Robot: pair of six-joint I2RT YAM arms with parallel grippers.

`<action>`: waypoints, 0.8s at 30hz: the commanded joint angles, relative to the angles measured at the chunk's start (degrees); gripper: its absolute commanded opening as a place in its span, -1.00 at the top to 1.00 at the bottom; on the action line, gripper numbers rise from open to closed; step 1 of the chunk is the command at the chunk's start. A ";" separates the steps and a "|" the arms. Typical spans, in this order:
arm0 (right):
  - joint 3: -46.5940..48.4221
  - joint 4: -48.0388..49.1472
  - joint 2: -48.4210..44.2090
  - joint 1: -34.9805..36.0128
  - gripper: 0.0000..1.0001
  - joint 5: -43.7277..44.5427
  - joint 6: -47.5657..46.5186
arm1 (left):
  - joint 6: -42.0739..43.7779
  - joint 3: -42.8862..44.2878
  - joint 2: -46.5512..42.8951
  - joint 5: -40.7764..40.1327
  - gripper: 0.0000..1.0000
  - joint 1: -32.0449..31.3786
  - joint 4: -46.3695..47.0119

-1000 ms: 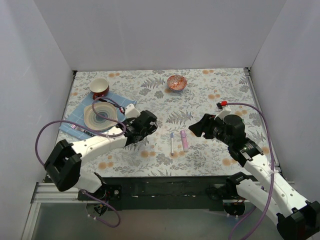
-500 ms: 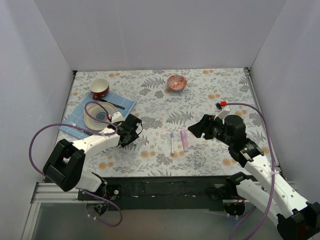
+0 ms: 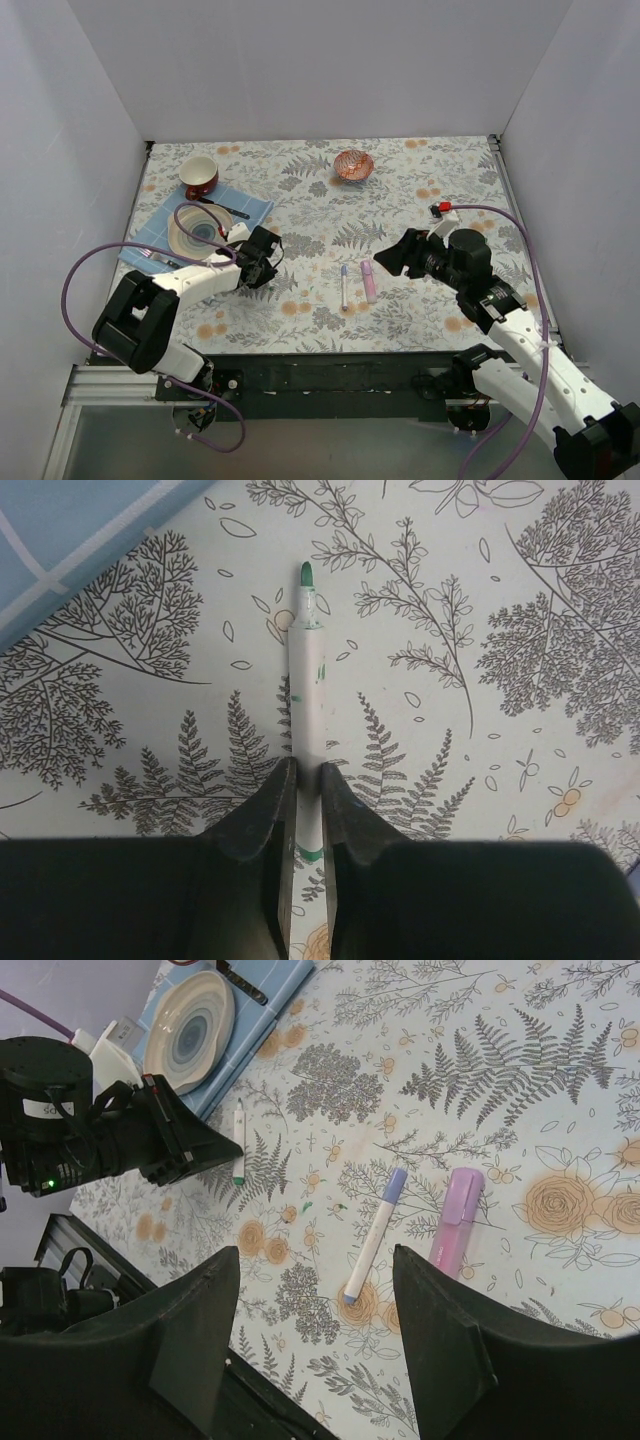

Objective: Insert the pens into the pen caps

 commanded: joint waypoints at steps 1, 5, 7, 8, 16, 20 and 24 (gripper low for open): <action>2.04 3.79 0.89 -0.11 -0.38 -1.98 -1.53 | 0.56 -3.16 2.96 4.29 0.95 0.21 -0.23; 2.39 4.41 1.60 -0.11 -0.37 -2.68 -1.36 | 0.73 -4.84 3.40 5.43 0.82 0.21 0.47; 2.39 4.93 1.77 -0.11 -0.37 -3.03 -0.92 | 1.26 -5.11 3.40 5.43 0.78 0.12 0.83; 2.39 5.19 1.95 -0.11 -0.37 -3.12 -0.83 | 1.61 -5.11 3.40 5.43 0.75 0.21 0.91; 2.30 6.16 2.83 -0.02 -0.36 -3.56 -0.04 | 5.03 -3.79 3.57 4.99 0.55 0.04 -0.32; 2.47 6.78 3.62 -0.02 -0.35 -4.09 0.31 | 6.10 -4.05 3.40 5.78 0.79 0.12 -0.49; 2.39 7.57 4.41 -0.02 -0.35 -4.70 0.84 | 6.97 -4.41 3.40 8.15 1.00 -0.23 -0.23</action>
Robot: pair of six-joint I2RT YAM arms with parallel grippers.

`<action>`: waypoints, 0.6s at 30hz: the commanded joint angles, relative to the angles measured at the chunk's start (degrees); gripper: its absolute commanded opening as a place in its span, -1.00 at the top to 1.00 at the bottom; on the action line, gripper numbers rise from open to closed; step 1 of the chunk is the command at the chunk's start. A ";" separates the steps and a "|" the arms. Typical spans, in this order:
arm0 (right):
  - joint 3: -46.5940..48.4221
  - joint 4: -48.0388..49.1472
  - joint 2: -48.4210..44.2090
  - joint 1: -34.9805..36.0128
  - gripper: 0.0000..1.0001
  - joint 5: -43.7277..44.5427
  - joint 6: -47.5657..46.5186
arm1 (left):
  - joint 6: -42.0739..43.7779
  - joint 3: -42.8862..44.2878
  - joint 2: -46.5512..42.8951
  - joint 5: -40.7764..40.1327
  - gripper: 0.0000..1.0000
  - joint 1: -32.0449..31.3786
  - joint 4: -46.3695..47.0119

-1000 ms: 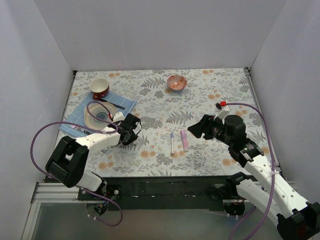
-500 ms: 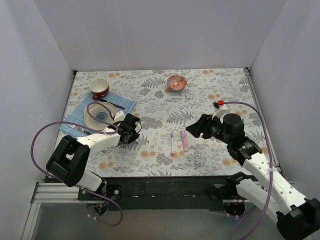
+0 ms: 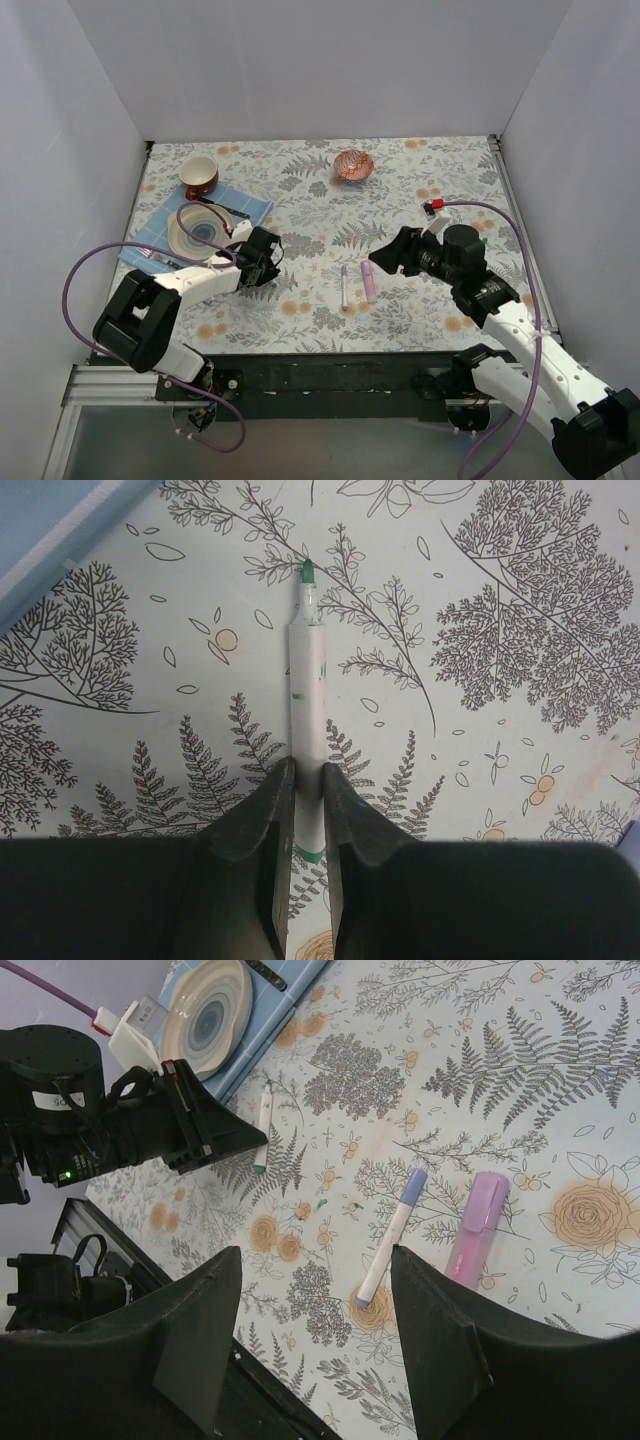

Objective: Insert the pens into the pen caps

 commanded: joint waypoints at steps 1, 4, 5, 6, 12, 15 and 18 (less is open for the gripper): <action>2.21 5.75 0.78 -0.02 -0.36 -2.06 0.60 | 2.58 -2.42 2.46 5.14 1.00 -0.58 -7.05; 0.63 11.54 2.19 -0.02 -0.38 -3.82 1.39 | 5.29 -1.63 -1.21 5.41 1.00 -3.56 -5.82; 0.37 13.13 3.41 -0.02 -0.38 -3.82 2.26 | 7.13 -1.54 -2.54 6.02 1.00 -5.31 -4.51; 0.45 14.19 4.38 -0.02 -0.38 -3.74 3.40 | 7.67 -1.36 -3.68 6.55 1.00 -6.11 -3.89; 4.32 21.31 16.67 0.07 -0.38 -5.31 6.84 | 8.47 -0.66 -10.72 12.69 1.00 -6.99 -0.11; 5.37 24.65 23.62 0.42 -0.37 -6.72 9.82 | 8.82 -0.30 -12.48 13.75 1.00 -7.52 0.86; 6.95 26.41 29.34 2.26 -0.36 -7.34 11.58 | 9.96 -1.26 -14.32 15.07 1.00 -7.96 3.66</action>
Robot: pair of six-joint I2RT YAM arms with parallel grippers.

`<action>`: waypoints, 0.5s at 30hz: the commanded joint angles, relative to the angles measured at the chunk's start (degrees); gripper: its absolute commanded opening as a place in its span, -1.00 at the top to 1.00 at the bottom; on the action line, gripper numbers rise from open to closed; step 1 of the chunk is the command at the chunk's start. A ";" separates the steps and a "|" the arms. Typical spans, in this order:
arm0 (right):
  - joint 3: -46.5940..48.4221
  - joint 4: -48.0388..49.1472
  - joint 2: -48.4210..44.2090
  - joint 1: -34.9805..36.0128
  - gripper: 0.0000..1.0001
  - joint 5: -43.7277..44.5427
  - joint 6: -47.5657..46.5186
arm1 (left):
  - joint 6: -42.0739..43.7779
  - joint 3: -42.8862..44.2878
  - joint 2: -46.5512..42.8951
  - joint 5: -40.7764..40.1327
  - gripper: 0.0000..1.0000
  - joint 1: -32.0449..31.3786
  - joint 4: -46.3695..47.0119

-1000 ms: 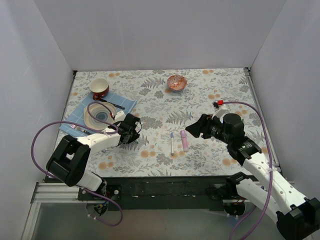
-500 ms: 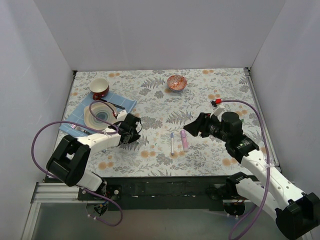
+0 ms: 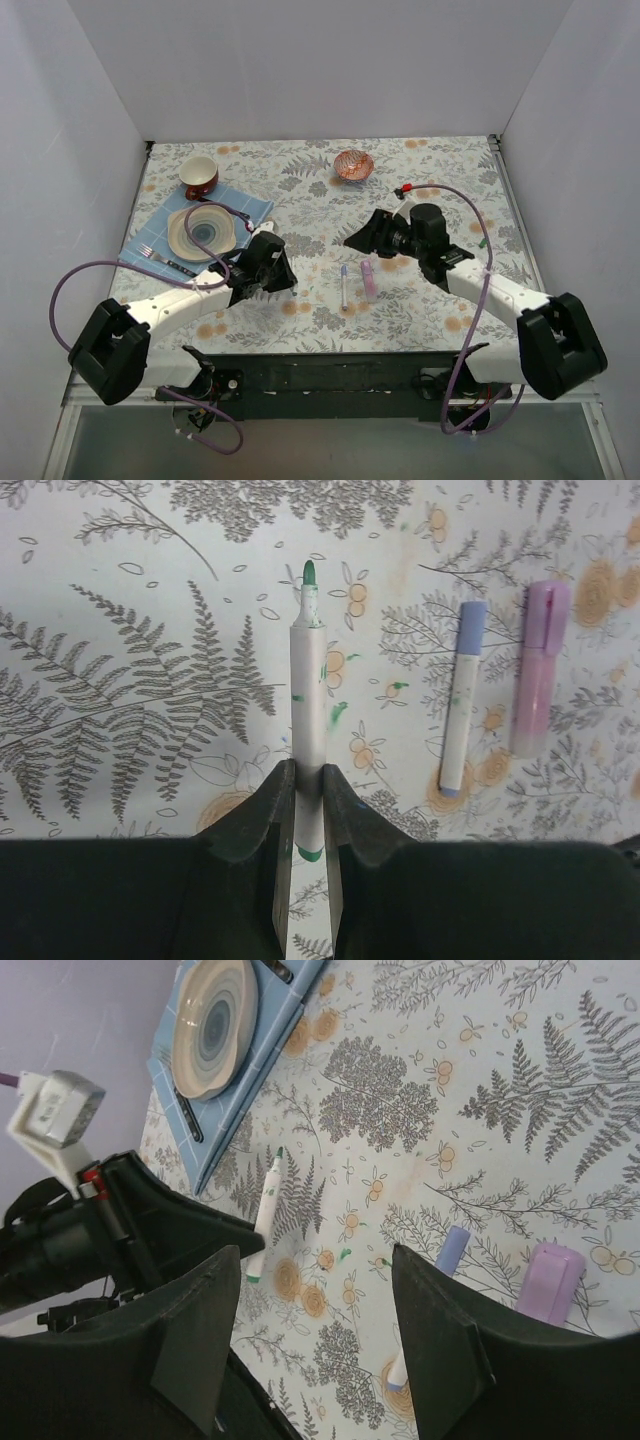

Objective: Insert the pens into the pen caps

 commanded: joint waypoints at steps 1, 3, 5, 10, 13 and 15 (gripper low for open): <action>3.74 8.19 6.78 2.96 -0.36 -3.05 4.22 | 2.55 -0.55 -3.84 4.49 1.00 -0.97 4.48; 3.92 11.43 8.46 4.28 -0.36 -3.58 5.98 | 2.73 -1.86 -5.41 5.90 1.00 -1.06 7.55; 4.79 12.33 11.19 6.30 -0.36 -3.76 7.12 | 2.65 -2.57 -6.21 7.22 1.00 -1.14 9.92; 6.03 15.92 16.72 9.56 -0.35 -4.03 10.20 | 3.00 -3.01 -7.27 9.95 1.00 -1.49 12.66; 6.47 17.16 18.92 10.61 -0.34 -3.50 11.87 | 2.82 -3.27 -7.27 10.83 1.00 -1.76 13.71; 7.17 17.43 19.89 11.32 -0.33 -3.32 12.13 | 2.73 -3.36 -7.45 11.27 1.00 -2.02 14.59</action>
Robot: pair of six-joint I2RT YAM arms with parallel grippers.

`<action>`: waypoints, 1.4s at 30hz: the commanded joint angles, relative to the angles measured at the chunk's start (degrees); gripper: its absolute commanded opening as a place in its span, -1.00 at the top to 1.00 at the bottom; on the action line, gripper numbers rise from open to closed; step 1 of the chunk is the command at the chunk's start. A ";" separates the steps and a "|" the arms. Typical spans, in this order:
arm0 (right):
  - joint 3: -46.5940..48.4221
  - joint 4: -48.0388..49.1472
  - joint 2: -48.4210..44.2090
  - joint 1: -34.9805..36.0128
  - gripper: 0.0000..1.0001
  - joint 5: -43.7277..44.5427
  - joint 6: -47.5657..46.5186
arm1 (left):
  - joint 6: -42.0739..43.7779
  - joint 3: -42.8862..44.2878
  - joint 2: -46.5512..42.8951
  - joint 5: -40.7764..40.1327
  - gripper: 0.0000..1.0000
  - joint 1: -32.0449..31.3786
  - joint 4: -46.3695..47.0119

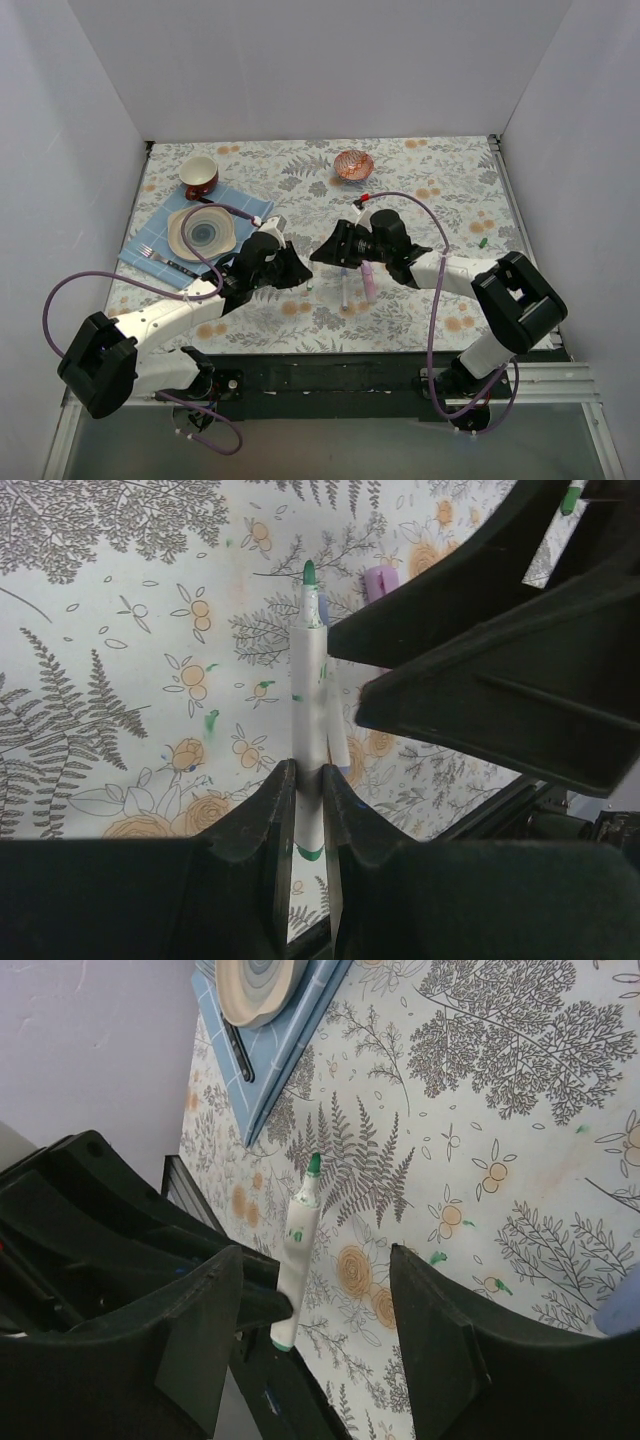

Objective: Insert the pens into the pen caps

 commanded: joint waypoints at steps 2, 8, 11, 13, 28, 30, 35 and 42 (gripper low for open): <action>3.24 5.99 2.66 1.40 -0.31 0.09 2.91 | 0.72 -0.72 -1.92 2.40 1.00 -1.00 3.93; 1.40 10.83 2.92 2.01 0.16 -1.05 4.76 | 1.16 -0.81 -2.79 2.84 1.00 -1.52 4.90; 0.26 15.04 2.49 2.01 0.72 -2.37 5.55 | 1.16 -1.07 -3.49 3.89 1.00 -1.52 5.86; -0.62 18.47 1.52 2.01 0.97 -3.16 5.99 | 0.90 -1.07 -4.11 4.94 1.00 -1.61 5.87; -6.42 30.17 -5.86 3.07 0.97 -4.22 9.33 | 0.72 -1.25 -4.64 11.27 0.97 -1.61 12.19; -6.78 30.26 -6.48 3.16 0.97 -4.39 9.07 | 0.46 -1.42 -5.08 11.71 1.00 -1.61 12.63; -5.47 24.14 -9.73 2.46 0.38 -3.43 4.43 | 2.21 -1.95 -6.66 10.40 1.00 -1.52 12.90; 0.87 -4.07 -19.46 -2.73 -0.29 7.35 -9.98 | 11.26 1.99 -9.21 2.67 1.00 -1.09 7.98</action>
